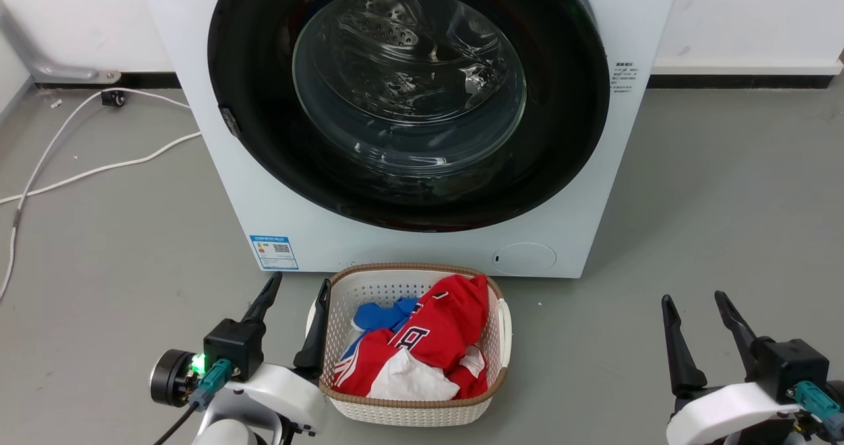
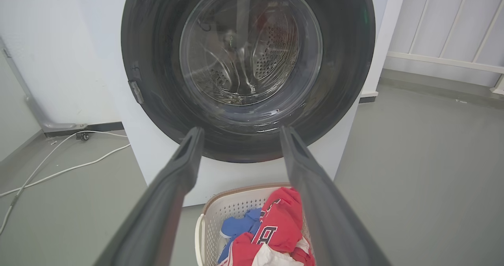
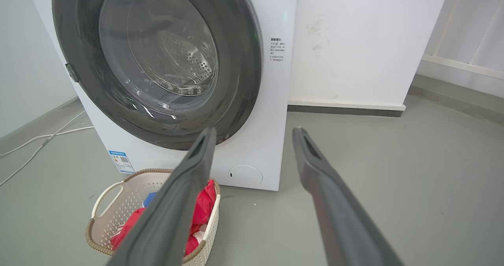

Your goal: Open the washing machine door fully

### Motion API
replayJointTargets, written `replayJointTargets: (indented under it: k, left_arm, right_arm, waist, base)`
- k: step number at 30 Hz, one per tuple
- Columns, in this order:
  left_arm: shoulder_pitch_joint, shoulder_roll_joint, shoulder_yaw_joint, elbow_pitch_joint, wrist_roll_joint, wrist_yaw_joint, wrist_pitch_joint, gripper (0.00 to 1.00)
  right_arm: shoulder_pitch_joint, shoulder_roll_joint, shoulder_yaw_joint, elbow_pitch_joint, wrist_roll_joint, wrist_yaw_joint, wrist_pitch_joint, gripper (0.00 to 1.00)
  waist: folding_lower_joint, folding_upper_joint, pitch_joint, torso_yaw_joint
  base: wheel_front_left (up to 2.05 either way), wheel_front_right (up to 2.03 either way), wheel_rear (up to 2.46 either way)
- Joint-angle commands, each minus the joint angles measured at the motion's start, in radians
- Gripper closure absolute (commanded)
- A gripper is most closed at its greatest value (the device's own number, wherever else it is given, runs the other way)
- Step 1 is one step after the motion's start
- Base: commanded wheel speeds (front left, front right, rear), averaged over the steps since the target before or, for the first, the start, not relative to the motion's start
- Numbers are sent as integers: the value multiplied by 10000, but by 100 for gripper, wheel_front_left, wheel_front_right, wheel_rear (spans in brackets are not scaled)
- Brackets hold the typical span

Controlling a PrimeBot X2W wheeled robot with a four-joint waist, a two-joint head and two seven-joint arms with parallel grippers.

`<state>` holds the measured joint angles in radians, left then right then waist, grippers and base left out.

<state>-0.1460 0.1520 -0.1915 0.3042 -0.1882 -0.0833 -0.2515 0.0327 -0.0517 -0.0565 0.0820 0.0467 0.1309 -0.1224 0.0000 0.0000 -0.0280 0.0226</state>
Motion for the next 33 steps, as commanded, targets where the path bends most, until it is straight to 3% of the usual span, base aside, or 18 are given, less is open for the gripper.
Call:
replayJointTargets:
  k: [1,23,24,25,26,31,33]
  left_arm:
    - [-118,39,-42,31,145,58,-89,0]
    - [23,65,60,28,-406,289,159,0]
    - [26,73,52,15,-410,309,179,0]
    - [26,76,43,-1,-423,324,184,0]
    - [20,85,38,-11,-435,316,203,0]
    - [-28,124,38,-15,-467,383,235,0]
    - [-24,105,44,-32,-527,400,237,0]
  right_arm:
    - [96,23,-29,10,-29,-3,-85,0]
    - [-110,22,-67,276,444,-3,-219,0]
    - [-111,22,-50,290,455,-3,-170,28]
    - [-120,23,-42,288,476,-3,-137,69]
    - [-130,23,-45,287,505,-3,-141,100]
    - [-187,20,-211,309,1002,-3,74,100]
    - [-251,20,-410,357,1781,-3,214,100]
  waist:
    - [0,0,-10,6]
    - [0,0,25,-4]
    - [0,0,31,-2]
    - [0,0,38,0]
    - [0,0,45,0]
    - [0,0,80,-13]
    - [0,0,97,-15]
  base:
    - [0,0,0]
    - [0,0,0]
    - [0,0,0]
    - [0,0,0]
    - [0,0,0]
    - [0,0,0]
    - [0,0,0]
